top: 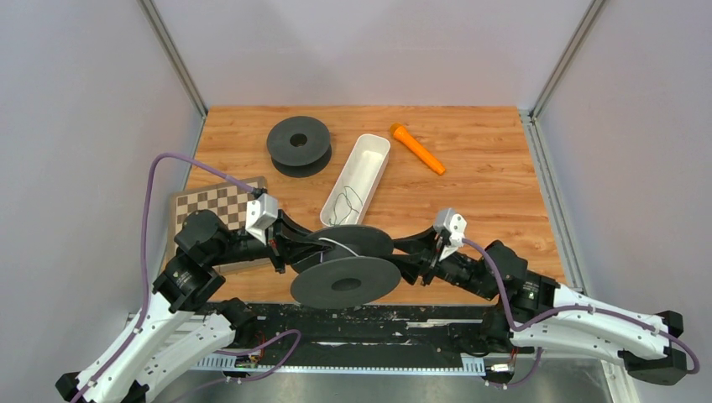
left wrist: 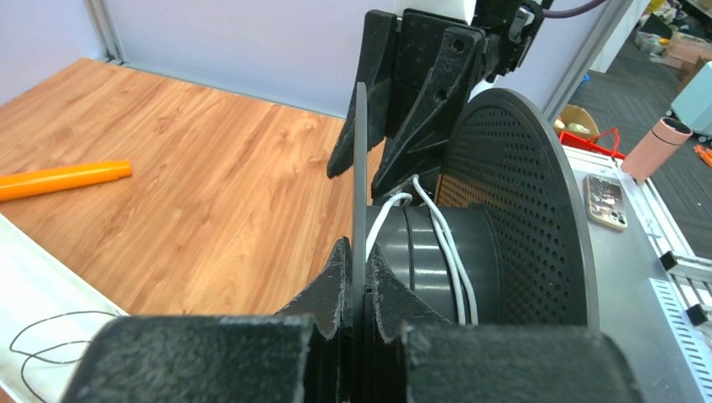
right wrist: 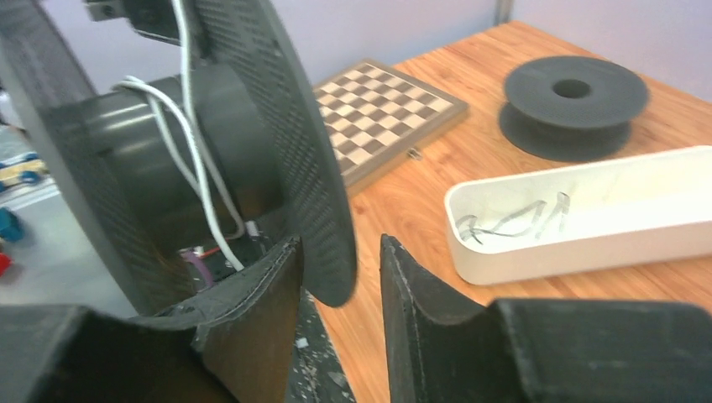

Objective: Wrap the cables
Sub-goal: Wrap the cable around the cable reel.

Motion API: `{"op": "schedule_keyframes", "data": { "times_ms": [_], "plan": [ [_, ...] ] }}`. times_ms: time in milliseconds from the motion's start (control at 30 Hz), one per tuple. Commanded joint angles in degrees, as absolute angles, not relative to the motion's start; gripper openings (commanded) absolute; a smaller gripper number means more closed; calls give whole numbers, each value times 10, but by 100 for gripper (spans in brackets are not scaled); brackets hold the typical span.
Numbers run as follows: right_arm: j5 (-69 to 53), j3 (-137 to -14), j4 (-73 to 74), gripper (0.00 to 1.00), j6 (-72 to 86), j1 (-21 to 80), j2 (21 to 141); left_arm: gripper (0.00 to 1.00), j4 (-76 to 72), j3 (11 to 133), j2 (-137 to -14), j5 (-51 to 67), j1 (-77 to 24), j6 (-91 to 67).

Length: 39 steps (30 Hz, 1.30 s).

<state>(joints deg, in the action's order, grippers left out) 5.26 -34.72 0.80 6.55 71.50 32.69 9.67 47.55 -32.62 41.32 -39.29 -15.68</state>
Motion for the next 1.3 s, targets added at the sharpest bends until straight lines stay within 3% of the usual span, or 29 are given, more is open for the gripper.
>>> {"op": "schedule_keyframes", "data": {
  "times_ms": [0,533,633,767,933,1267],
  "plan": [
    [146,-384,97,40,29,718,304,0,91,503,-314,404,-391,-142],
    [211,-532,186,43,-23,717,354,0,155,513,-319,410,-390,-133],
    [121,-558,173,45,-41,718,360,0,162,516,-322,407,-388,-135],
    [-66,-555,131,55,-47,717,358,0,165,521,-327,414,-384,-139],
    [-150,-551,106,66,-23,718,386,0,161,525,-331,423,-383,-144],
    [-161,-536,78,54,-23,718,457,0,148,524,-335,427,-383,-162]
  ]
}}
